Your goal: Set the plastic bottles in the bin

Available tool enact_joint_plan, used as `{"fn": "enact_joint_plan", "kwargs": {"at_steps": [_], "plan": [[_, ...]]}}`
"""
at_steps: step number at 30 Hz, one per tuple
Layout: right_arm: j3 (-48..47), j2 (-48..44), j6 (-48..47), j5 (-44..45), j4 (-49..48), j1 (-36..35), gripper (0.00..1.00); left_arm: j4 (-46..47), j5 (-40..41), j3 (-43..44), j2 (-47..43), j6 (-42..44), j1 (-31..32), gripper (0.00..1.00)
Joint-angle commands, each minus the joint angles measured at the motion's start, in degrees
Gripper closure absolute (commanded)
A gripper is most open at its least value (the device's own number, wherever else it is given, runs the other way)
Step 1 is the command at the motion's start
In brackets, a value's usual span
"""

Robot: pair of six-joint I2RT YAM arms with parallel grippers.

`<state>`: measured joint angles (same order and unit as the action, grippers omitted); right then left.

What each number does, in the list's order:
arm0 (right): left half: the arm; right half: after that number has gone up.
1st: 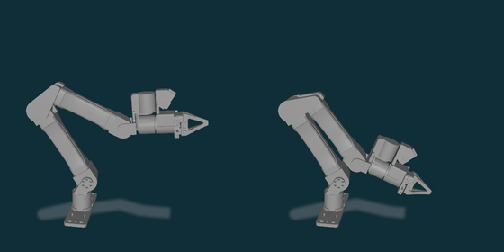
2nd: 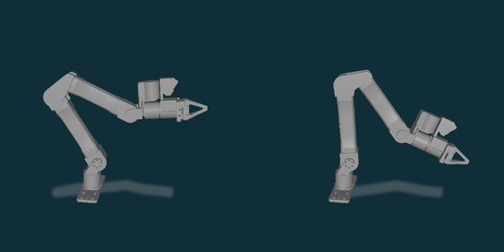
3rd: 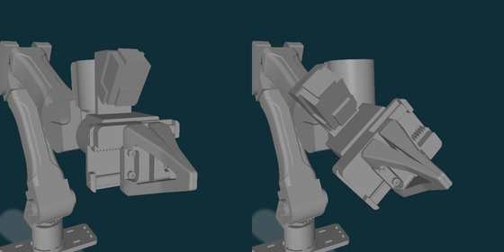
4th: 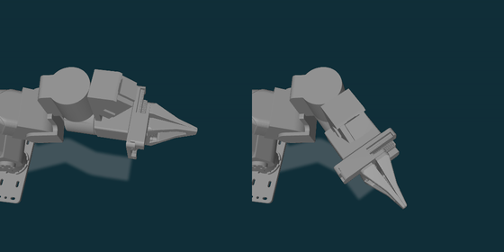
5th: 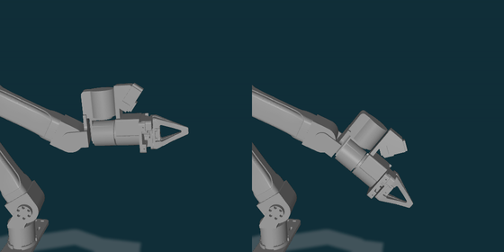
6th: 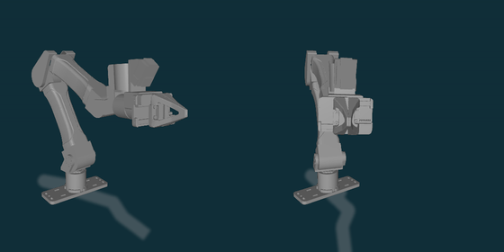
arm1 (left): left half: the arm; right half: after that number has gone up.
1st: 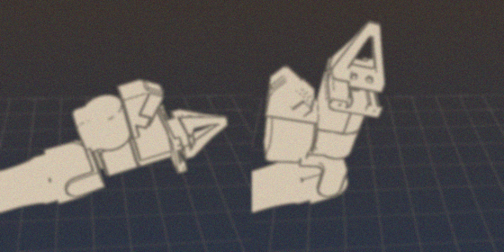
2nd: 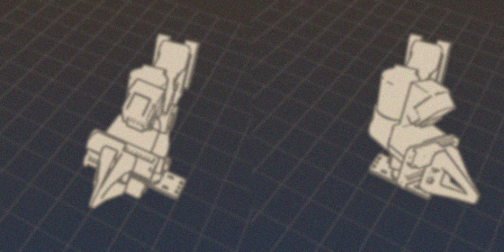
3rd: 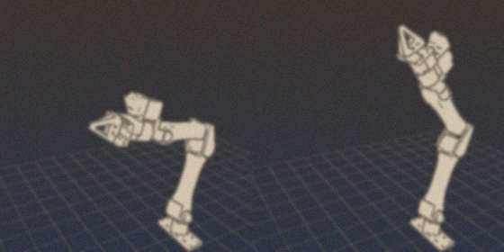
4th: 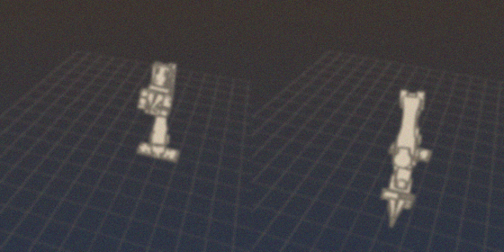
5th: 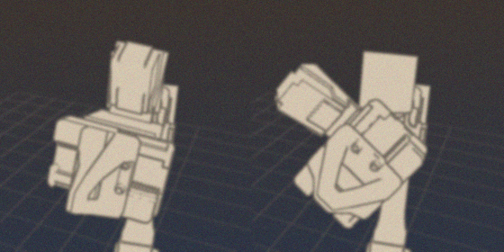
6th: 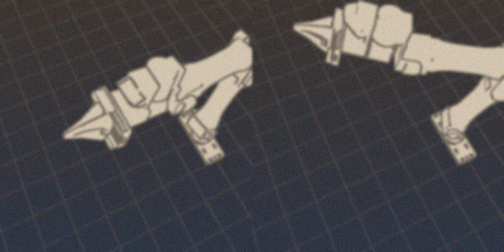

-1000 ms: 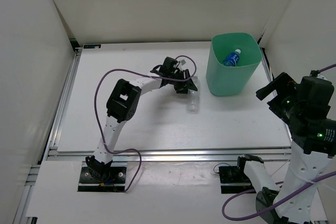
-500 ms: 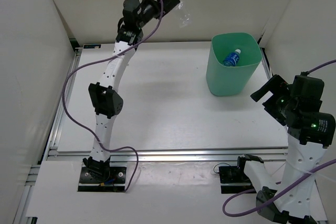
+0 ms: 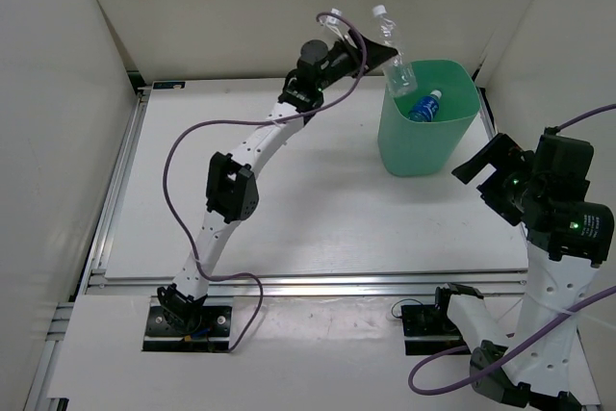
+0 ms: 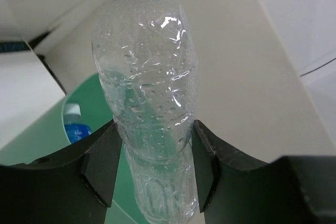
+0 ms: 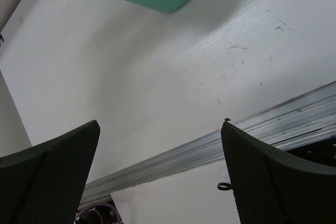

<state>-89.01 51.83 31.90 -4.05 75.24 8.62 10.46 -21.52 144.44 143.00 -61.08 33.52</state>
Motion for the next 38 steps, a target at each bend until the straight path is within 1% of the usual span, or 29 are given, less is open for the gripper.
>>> {"fn": "enact_joint_plan", "kwargs": {"at_steps": [1, 4, 5, 8, 10, 11, 12, 13, 15, 16, 18, 19, 20, 21, 22, 23, 24, 25, 26, 27, 29, 30, 31, 32, 33, 34, 35, 36, 38], "plan": [[-0.1, 0.8, -1.2, -2.6, -1.7, 0.2, 0.00, 1.6, 0.4, 0.6, -3.6, 2.5, 1.5, 0.68], [-0.1, 0.8, -1.2, -3.1, -2.2, 0.2, 0.00, 0.8, 0.4, 2.4, -2.0, 2.5, 2.9, 0.67], [-0.1, 0.8, -1.2, -3.2, -2.2, 0.2, 0.00, 0.8, 1.3, 2.4, -2.0, 2.5, 3.4, 0.64], [-0.1, 0.8, -1.2, -3.2, -2.2, 0.2, 0.00, 0.8, 1.9, 1.9, -2.0, 3.9, 4.7, 0.62], [-0.1, 0.8, -0.7, -3.2, -2.2, 0.2, 0.00, -0.5, 1.2, 1.9, -1.5, 4.7, 5.4, 0.48], [-0.1, 0.8, -0.7, -3.2, -2.2, 0.2, 0.00, -1.7, 0.5, 1.4, -1.5, 6.4, 6.0, 0.37], [-0.1, 0.3, -0.7, -3.2, -2.2, 0.2, 0.00, -2.6, 0.5, 1.4, -1.5, 7.6, 6.8, 0.09], [-0.1, 0.3, -0.2, -3.2, -2.2, 0.2, 0.00, -3.5, 0.5, -0.4, -2.4, 8.9, 6.8, 0.00], [0.4, 0.3, 0.4, -2.5, -2.7, 0.2, 0.00, -7.4, -0.4, -1.9, -4.7, 13.3, 6.8, 0.00], [0.4, 0.3, 1.1, -1.9, -2.7, 0.2, 0.00, -8.9, -0.4, -4.8, -6.0, 15.3, 6.0, 0.00], [0.4, 0.3, 1.8, -1.2, -2.7, 0.2, 0.00, -11.2, 0.2, -11.3, -13.2, 20.7, 4.5, 0.00], [0.4, 0.3, 2.5, -0.6, -2.7, 0.2, 0.00, -11.8, 2.8, -15.9, -16.6, 22.2, 2.5, 0.00], [0.4, 0.3, 3.2, 0.4, -2.7, 0.2, 0.00, -11.8, 5.0, -26.1, -20.4, 23.5, 1.5, 0.00], [0.4, 0.3, 3.8, 2.5, -2.7, 0.2, 0.00, -12.3, 7.3, -31.2, -27.8, 26.4, 0.5, 0.00], [0.4, 0.3, 4.3, 3.6, -2.7, 0.2, 0.00, -12.3, 12.8, -35.9, -31.3, 27.8, -1.2, 0.00], [1.2, 0.9, 5.8, 4.8, -2.0, 0.2, 0.00, -12.8, 15.9, -45.0, -34.7, 28.6, -2.0, 0.00], [1.2, 1.6, 6.4, 6.0, -1.1, 0.2, 0.00, -13.4, 18.9, -49.5, -41.4, 29.3, -2.7, 0.00], [1.2, 2.2, 6.4, 6.9, -0.5, 0.2, 0.00, -13.4, 22.4, -53.8, -44.8, 30.7, -3.2, 0.00], [0.7, 3.7, 6.4, 6.3, 0.1, 0.2, 0.00, -14.1, 28.8, -57.8, -48.0, 31.5, -3.9, 0.00], [0.7, 4.3, 5.7, 4.7, 0.1, 0.2, 0.00, -16.6, 32.3, -64.8, -54.2, 32.4, -3.9, 0.00], [0.1, 4.9, 4.9, 2.0, 0.1, 0.2, 0.00, -20.5, 38.5, -70.1, -59.8, 33.0, -4.5, 0.00], [0.1, 4.9, 4.9, 1.4, -0.5, 0.2, 0.00, -22.2, 38.6, -74.6, -65.2, 33.0, -5.3, 0.00], [1.2, 4.9, 4.9, 0.5, -2.0, 0.2, 0.00, -25.6, 39.4, -76.6, -68.0, 33.6, -5.3, 0.00], [1.2, 4.9, 4.9, -0.1, -2.6, 0.2, 0.00, -27.2, 41.9, -78.5, -70.8, 33.6, -5.8, 0.00], [1.7, 4.9, 4.9, -0.1, -3.1, 0.2, 0.00, -28.7, 43.5, -82.1, -76.4, 33.0, -5.8, 0.00], [1.7, 4.3, 4.9, -0.6, -3.6, 0.2, 0.00, -30.2, 45.4, -83.7, -79.2, 32.0, -5.8, 0.00], [1.7, 4.3, 5.4, -0.6, -3.6, 0.2, 0.00, -33.3, 49.3, -85.2, -82.1, 31.4, -5.8, 0.00], [1.7, 4.9, 5.5, -0.6, -3.6, 0.2, 0.00, -35.0, 51.6, -88.0, -87.2, 29.8, -5.8, 0.00], [1.7, 5.6, 5.5, 0.4, -2.8, 0.2, 0.00, -38.4, 56.5, -90.4, -91.7, 27.9, -5.8, 0.00]]}}
